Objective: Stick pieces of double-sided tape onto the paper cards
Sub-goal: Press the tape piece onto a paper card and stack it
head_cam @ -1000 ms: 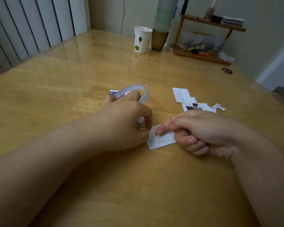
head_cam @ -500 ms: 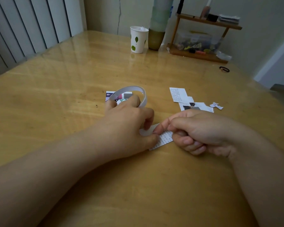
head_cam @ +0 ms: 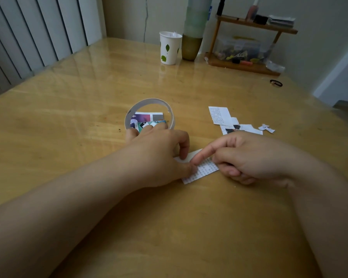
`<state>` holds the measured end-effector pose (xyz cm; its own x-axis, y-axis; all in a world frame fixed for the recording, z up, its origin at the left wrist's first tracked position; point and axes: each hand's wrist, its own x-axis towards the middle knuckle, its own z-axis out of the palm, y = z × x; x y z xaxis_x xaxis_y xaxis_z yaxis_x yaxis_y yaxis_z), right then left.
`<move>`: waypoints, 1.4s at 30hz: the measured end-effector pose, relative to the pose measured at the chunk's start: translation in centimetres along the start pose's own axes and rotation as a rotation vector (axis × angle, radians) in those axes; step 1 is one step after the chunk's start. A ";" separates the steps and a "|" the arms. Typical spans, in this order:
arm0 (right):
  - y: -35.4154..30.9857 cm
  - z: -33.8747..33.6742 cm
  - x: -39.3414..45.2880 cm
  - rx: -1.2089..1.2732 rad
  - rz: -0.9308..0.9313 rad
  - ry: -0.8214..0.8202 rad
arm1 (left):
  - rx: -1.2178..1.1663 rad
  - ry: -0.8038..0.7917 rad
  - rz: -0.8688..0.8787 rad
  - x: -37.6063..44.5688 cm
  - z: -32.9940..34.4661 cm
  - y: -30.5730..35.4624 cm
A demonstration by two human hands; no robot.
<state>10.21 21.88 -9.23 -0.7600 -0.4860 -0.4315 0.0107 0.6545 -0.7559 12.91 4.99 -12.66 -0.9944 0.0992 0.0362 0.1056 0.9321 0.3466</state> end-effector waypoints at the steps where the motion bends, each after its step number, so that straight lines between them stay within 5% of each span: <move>1: 0.0 0.0 0.0 0.000 0.001 0.005 | 0.001 -0.004 -0.001 0.0 0.0 0.0; 12: 0.6 -0.9 0.1 -0.106 -0.026 0.180 | 0.009 -0.005 0.024 0.2 0.0 -0.2; 21: 0.0 -0.1 0.0 -0.247 -0.370 0.176 | 0.007 0.046 0.041 0.0 0.3 -0.4; 30: 0.7 -0.2 0.4 -0.417 -0.248 0.207 | 0.021 0.014 0.065 -0.2 0.1 -0.6; 38: 0.6 -1.7 -0.1 -0.399 -0.112 0.078 | 0.001 -0.061 0.073 -0.2 -0.3 -1.0; 42: 1.3 -2.8 -0.2 -0.428 -0.124 0.177 | -0.018 -0.045 0.078 -0.3 -0.4 -1.0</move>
<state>8.58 24.47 -8.74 -0.8382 -0.4936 -0.2320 -0.3275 0.7957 -0.5095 13.09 3.87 -12.65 -0.9821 0.1873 0.0219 0.1824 0.9143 0.3616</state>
